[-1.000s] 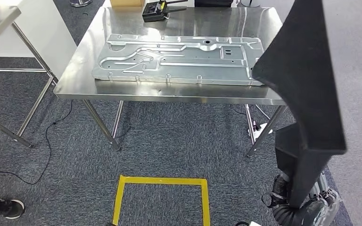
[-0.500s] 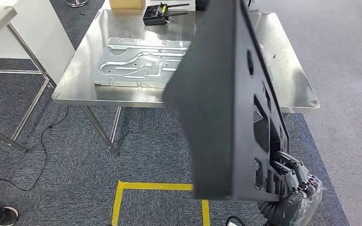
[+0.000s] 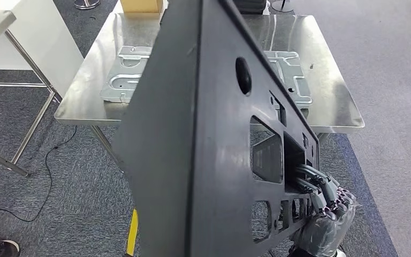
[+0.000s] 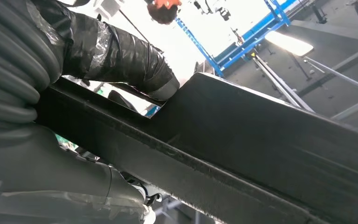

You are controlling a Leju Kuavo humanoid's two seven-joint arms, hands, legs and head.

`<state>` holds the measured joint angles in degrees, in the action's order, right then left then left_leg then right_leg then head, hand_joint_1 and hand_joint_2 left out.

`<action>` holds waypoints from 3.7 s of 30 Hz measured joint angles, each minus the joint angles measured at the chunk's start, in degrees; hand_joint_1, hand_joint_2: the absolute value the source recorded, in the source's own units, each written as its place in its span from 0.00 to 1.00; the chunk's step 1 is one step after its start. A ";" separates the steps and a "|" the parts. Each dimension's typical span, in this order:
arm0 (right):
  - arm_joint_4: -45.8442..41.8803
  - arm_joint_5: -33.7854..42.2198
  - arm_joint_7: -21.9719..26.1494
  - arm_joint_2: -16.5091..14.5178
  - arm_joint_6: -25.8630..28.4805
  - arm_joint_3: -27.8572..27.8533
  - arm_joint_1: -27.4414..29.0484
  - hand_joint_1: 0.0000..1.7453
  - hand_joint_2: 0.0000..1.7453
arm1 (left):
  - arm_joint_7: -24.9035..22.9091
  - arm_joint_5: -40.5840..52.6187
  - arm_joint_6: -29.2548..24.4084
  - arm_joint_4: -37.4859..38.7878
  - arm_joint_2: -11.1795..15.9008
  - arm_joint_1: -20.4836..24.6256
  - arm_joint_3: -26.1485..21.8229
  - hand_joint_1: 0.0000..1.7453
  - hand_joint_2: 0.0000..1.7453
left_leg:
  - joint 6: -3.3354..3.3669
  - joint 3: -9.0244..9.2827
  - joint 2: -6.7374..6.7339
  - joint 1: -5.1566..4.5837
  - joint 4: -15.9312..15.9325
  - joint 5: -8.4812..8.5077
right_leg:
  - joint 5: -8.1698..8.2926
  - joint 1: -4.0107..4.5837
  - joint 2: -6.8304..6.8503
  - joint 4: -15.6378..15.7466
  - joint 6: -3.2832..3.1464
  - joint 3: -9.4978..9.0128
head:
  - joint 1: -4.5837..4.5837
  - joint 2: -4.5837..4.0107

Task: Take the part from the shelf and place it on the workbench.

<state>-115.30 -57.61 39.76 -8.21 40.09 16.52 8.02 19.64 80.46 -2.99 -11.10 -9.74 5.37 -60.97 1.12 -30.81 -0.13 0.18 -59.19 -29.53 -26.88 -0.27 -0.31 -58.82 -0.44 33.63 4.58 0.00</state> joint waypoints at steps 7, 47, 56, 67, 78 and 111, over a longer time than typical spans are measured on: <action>1.32 0.02 -0.60 0.31 0.00 0.11 -2.06 1.00 1.00 | 0.45 1.02 1.04 0.00 0.10 -0.19 1.03 0.00 1.00 | -1.56 -8.53 0.02 0.89 -13.71 -2.95 | -0.77 -0.52 0.12 0.59 -0.62 -1.57 | -0.17 0.00; 8.16 -4.73 -12.96 6.65 0.00 2.21 -15.13 1.00 1.00 | 0.15 2.62 2.28 0.00 0.57 0.61 3.09 0.00 1.00 | 0.74 -3.52 0.31 0.53 0.00 3.59 | -3.82 -0.34 0.18 -2.53 1.93 -1.40 | -0.34 0.00; 9.98 -4.43 -15.20 7.92 0.00 2.22 -17.19 1.00 1.00 | 0.17 2.93 2.60 0.00 0.51 0.66 4.02 0.00 1.00 | 0.99 -0.01 0.56 0.27 0.21 0.88 | 1.84 0.14 0.26 -3.71 1.06 3.57 | -0.30 0.00; 12.28 -4.31 -18.22 8.74 0.00 2.60 -19.68 1.00 1.00 | 0.05 3.34 3.36 0.00 0.53 0.72 4.19 0.00 1.00 | -1.66 -8.66 0.42 0.59 -14.92 -4.45 | 0.59 -0.11 0.26 1.12 -1.11 -0.87 | -0.47 0.00; 13.62 -4.09 -18.68 9.44 0.00 2.62 -20.38 1.00 1.00 | -0.06 3.38 3.33 0.00 0.72 0.80 4.45 0.00 1.00 | 1.00 -3.22 0.47 0.48 0.60 4.11 | -4.07 -0.35 -0.04 -3.51 1.77 -0.77 | -0.45 0.00; 14.83 -3.56 -19.00 10.27 0.00 2.62 -20.70 1.00 1.00 | 0.07 3.69 3.52 0.00 0.85 0.60 5.43 0.00 1.00 | 1.92 0.14 0.55 0.17 1.52 1.70 | -5.14 -0.47 0.05 -12.92 2.39 5.82 | -0.48 0.00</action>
<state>-100.47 -61.18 20.76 2.05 40.09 19.15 -12.68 19.71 84.15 0.54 -11.10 -8.89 5.97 -55.54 3.05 -30.67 0.42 0.35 -57.68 -27.83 -32.01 -0.74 -0.26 -71.75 1.96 39.46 4.10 0.00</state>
